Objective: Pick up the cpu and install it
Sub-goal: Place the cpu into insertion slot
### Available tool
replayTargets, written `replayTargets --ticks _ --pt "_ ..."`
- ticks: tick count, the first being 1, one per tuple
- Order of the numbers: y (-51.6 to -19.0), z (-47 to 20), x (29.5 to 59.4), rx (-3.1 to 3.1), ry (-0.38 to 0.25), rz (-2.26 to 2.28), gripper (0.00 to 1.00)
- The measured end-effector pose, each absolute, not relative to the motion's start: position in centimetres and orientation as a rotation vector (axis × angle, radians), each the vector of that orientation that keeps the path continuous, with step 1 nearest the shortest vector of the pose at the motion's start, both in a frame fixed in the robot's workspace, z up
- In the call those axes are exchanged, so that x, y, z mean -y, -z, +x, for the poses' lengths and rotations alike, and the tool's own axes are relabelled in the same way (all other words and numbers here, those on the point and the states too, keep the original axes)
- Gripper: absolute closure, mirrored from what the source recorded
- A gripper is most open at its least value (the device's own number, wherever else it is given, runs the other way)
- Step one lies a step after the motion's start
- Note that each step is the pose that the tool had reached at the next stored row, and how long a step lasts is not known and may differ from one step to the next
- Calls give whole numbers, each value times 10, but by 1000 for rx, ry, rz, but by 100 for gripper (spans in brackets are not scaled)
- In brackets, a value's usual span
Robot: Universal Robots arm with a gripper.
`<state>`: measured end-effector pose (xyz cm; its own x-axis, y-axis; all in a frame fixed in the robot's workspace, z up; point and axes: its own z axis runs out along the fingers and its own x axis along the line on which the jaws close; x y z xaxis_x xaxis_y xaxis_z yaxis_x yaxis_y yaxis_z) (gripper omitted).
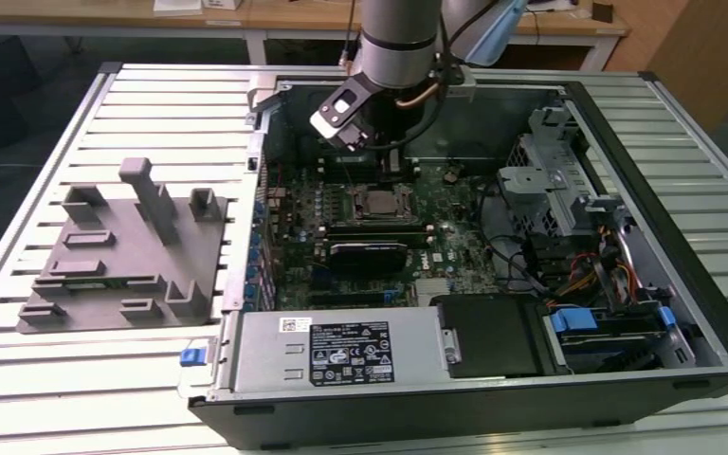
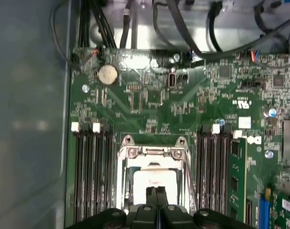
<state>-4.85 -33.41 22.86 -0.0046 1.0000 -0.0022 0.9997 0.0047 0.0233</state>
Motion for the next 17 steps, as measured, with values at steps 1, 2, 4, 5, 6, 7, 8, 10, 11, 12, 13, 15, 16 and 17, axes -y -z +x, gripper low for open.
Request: replayTargets --ticks 1,2,4,5,6,7,8,10,11,12,13,15,16,17 --pt "-228 -51 334 -2214 -24 2203 89" --pt "-228 -53 334 -2214 -24 2203 89" --pt "-227 -57 334 -2213 -24 2203 89" --pt "-226 -59 334 -2213 -24 2203 89" --pt "-226 -61 334 -2213 -24 2203 89" --pt "-224 -62 334 -2213 -24 2203 89" --pt "-223 -64 334 -2213 -25 2203 89" --pt "-221 -66 334 -2213 -24 2203 89" --pt "-221 -68 334 -2214 -24 2203 89" --pt "-220 -69 334 -2213 -24 2203 89" --pt "-220 -70 334 -2213 -24 2203 89" --pt "-218 -71 334 -2214 -25 2203 89" --pt "-216 -71 334 -2214 -24 2203 89" --pt "-214 -71 334 -2214 -25 2203 89"
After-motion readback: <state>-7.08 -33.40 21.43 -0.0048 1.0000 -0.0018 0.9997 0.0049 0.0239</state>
